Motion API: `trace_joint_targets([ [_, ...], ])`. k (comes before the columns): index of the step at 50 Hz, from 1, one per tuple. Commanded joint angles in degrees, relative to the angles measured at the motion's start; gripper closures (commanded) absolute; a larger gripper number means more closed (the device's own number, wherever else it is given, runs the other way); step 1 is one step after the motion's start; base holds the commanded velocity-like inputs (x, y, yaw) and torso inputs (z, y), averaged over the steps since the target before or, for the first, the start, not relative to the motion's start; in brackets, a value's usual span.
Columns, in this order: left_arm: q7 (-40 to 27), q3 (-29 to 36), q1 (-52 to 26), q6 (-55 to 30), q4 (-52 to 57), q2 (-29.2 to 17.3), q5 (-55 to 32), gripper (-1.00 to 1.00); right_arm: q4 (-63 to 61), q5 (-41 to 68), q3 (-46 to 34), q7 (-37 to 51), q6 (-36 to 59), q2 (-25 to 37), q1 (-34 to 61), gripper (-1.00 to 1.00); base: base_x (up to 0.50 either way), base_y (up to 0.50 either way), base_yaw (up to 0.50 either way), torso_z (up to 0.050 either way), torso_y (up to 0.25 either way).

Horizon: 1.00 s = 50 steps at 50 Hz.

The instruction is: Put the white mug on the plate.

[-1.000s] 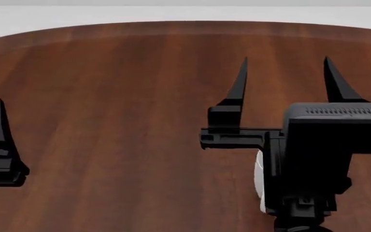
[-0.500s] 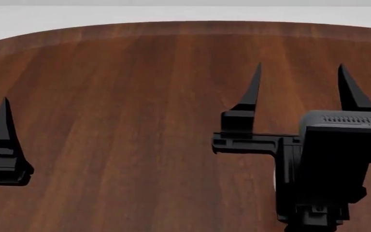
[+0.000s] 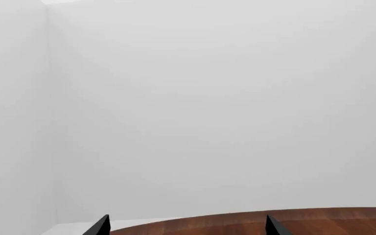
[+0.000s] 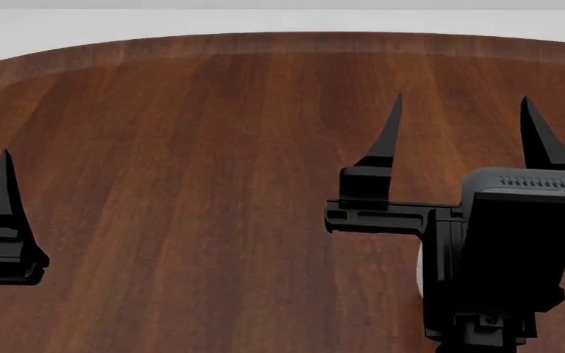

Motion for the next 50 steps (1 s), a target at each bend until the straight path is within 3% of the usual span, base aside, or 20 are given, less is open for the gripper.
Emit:
trace_joint_targets([
  [1, -0.31, 0.25, -0.12, 0.15, -0.26, -0.19, -0.22, -1.00, 0.04, 0.67, 0.00, 0.25, 0.45, 0.14, 0.30, -1.00, 0.00, 0.00, 0.00, 0.000, 0.000],
  [31, -0.65, 0.32, 0.75, 0.67, 0.92, -1.21, -1.24, -1.00, -0.52, 1.64, 0.09, 0.95, -0.34, 0.93, -0.72, -1.00, 0.00, 0.00, 0.00, 0.000, 0.000],
  [50, -1.40, 0.82, 0.43, 0.44, 0.88, -1.58, -1.35, -1.00, -0.63, 2.27, 0.08, 1.46, -0.22, 1.37, -0.74, -1.00, 0.00, 0.00, 0.00, 0.000, -0.170],
])
